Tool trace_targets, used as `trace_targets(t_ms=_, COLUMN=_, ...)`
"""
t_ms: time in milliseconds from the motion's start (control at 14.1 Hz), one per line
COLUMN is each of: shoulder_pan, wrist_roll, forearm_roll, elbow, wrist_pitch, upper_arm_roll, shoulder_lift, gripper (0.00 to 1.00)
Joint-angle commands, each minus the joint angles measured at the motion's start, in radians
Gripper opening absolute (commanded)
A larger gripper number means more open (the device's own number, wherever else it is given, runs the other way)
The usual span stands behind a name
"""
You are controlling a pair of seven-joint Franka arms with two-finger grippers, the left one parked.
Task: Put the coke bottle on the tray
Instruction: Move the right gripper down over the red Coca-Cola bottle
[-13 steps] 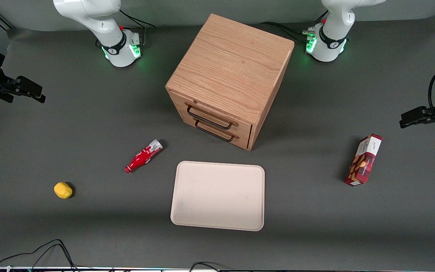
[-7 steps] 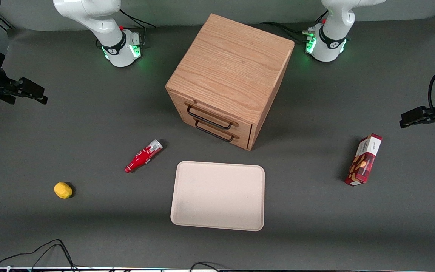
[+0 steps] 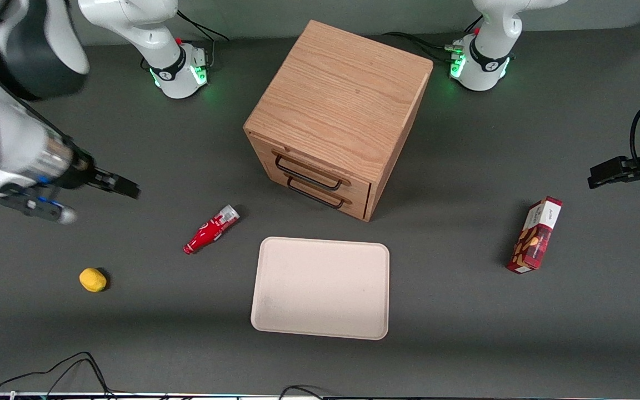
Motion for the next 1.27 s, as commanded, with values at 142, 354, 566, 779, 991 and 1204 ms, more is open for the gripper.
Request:
trace_targets(t_ms=142, shoulder_pan=0.004, wrist_roll=0.369, forearm_roll=-0.010, elbow=-0.170, wrist_pitch=0.247, upper_arm_roll=0.072, shoulder_lift=0.102, gripper=1.00)
trace_targets(t_ms=354, shoulder_pan=0.006, wrist_roll=0.544, forearm_roll=-0.050, elbow=-0.248, wrist_pitch=0.420, upper_arm_roll=0.094, shoulder_lift=0.200, gripper=1.00)
trace_targets(t_ms=566, shoulder_pan=0.006, wrist_roll=0.611, forearm_roll=-0.114, elbow=-0.293, wrist_pitch=0.520, upper_arm_roll=0.095, shoulder_lift=0.268, gripper=1.00)
trace_targets(t_ms=779, shoulder_pan=0.003, wrist_roll=0.612, forearm_roll=-0.140, elbow=-0.334, wrist_pitch=0.632, upper_arm_roll=0.094, shoulder_lift=0.308, gripper=1.00)
trace_targets(t_ms=991, shoulder_pan=0.007, wrist_roll=0.646, forearm_roll=-0.147, elbow=-0.337, wrist_pitch=0.693, upper_arm_roll=0.095, shoulder_lift=0.343, gripper=1.00)
trace_targets(t_ms=1204, shoulder_pan=0.007, wrist_roll=0.647, forearm_roll=-0.148, elbow=-0.346, wrist_pitch=0.749, upper_arm_roll=0.094, shoulder_lift=0.377, gripper=1.00)
